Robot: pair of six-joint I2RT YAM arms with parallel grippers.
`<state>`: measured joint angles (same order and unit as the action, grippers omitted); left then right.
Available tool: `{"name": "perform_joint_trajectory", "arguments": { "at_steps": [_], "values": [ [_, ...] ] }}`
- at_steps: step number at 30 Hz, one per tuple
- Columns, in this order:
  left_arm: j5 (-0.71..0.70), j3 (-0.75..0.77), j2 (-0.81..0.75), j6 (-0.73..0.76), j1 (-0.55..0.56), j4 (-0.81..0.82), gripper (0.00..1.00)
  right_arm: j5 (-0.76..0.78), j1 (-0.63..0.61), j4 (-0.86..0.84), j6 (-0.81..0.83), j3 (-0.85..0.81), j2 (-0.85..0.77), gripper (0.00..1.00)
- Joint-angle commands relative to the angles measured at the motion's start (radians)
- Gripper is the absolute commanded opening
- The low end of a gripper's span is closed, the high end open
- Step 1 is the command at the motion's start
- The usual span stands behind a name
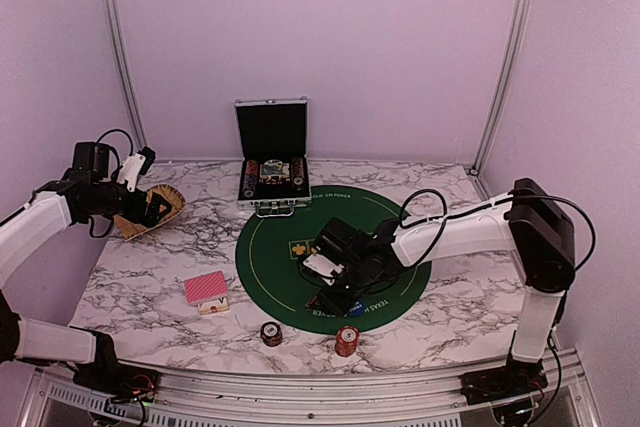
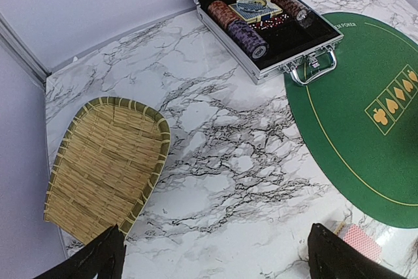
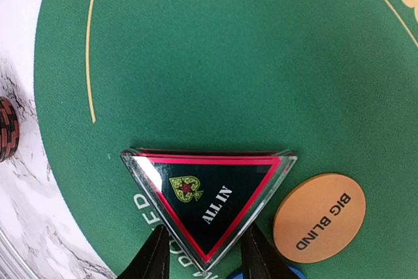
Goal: Distribute texas hold em gaming equipment
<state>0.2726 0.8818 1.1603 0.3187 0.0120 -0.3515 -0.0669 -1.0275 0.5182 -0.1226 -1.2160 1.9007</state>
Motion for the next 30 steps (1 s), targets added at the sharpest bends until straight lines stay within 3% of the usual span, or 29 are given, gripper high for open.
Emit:
{"name": "perform_joint_trajectory", "arguments": {
  "at_steps": [1, 18, 30],
  "values": [
    [0.009, 0.029, -0.021, -0.003, -0.005, -0.037, 0.99, 0.017, -0.023, 0.016, 0.014, -0.031, 0.042, 0.36],
    [0.014, 0.03, -0.022, 0.004, -0.005, -0.047, 0.99, 0.062, -0.023, -0.037, -0.007, -0.195, 0.165, 0.33],
    [0.033, 0.026, -0.017, 0.002, -0.005, -0.052, 0.99, 0.139, -0.019, -0.088, -0.026, -0.481, 0.368, 0.28]
  ]
}}
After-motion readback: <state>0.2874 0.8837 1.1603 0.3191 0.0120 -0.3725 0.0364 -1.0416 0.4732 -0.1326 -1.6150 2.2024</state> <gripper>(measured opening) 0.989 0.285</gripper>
